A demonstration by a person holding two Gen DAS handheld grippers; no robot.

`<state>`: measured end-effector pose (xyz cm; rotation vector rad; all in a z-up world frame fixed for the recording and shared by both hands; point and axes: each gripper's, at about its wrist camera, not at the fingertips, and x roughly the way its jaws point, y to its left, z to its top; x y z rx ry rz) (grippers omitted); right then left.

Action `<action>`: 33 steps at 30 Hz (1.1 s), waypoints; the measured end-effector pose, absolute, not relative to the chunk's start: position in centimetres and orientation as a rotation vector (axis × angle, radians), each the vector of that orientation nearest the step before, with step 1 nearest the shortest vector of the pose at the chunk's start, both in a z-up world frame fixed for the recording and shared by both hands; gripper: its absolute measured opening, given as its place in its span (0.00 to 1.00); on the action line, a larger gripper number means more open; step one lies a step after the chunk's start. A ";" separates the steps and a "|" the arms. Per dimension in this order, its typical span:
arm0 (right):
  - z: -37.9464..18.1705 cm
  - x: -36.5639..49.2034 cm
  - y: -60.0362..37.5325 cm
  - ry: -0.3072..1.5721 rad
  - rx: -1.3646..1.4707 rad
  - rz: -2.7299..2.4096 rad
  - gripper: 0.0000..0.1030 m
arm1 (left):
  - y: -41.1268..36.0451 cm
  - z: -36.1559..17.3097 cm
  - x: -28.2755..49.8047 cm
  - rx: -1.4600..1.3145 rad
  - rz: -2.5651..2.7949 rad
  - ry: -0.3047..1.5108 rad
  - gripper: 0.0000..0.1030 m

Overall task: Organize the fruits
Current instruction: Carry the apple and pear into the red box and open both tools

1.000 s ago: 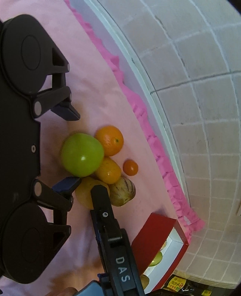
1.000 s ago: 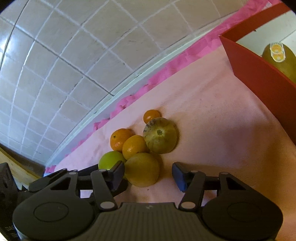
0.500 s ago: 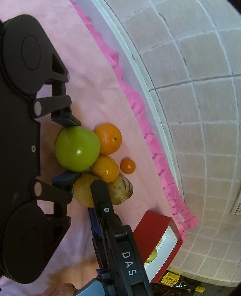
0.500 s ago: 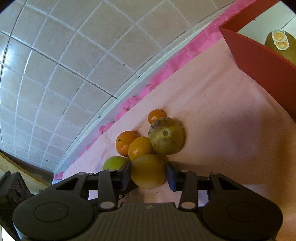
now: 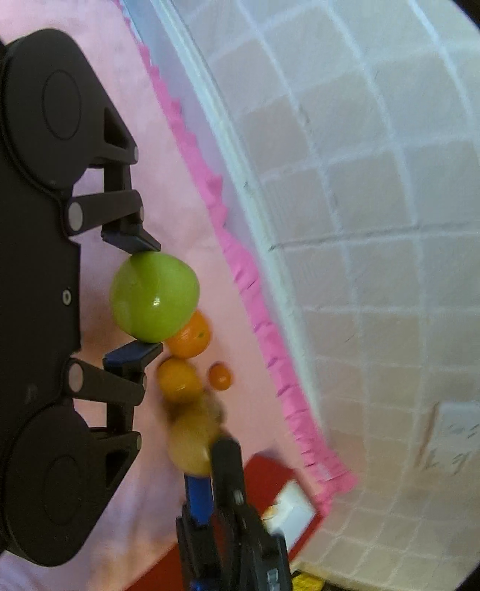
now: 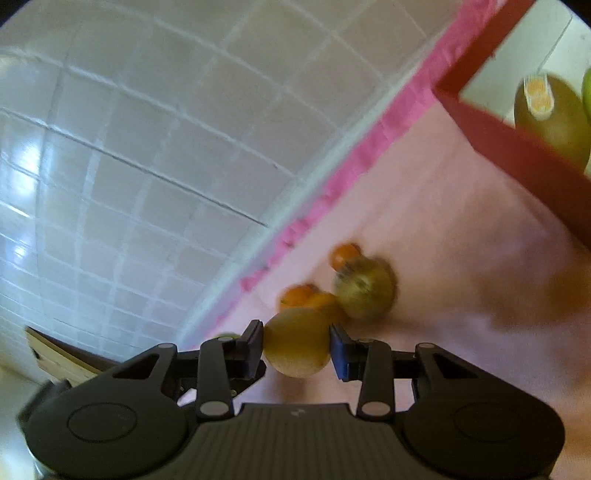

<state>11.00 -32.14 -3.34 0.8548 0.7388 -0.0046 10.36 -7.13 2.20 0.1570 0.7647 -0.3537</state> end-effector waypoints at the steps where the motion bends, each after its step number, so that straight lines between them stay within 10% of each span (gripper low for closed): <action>1: -2.4 10.6 -32.3 0.712 0.868 0.009 0.39 | -6.7 3.2 10.4 0.138 -0.341 0.759 0.59; 17: 15.3 -0.9 -42.3 0.351 0.777 -0.157 0.39 | -12.6 21.7 14.7 0.057 -0.414 0.589 0.59; 33: 5.8 -4.4 -53.6 0.465 0.811 -0.488 0.39 | -37.6 6.9 19.7 0.133 -0.783 0.848 0.59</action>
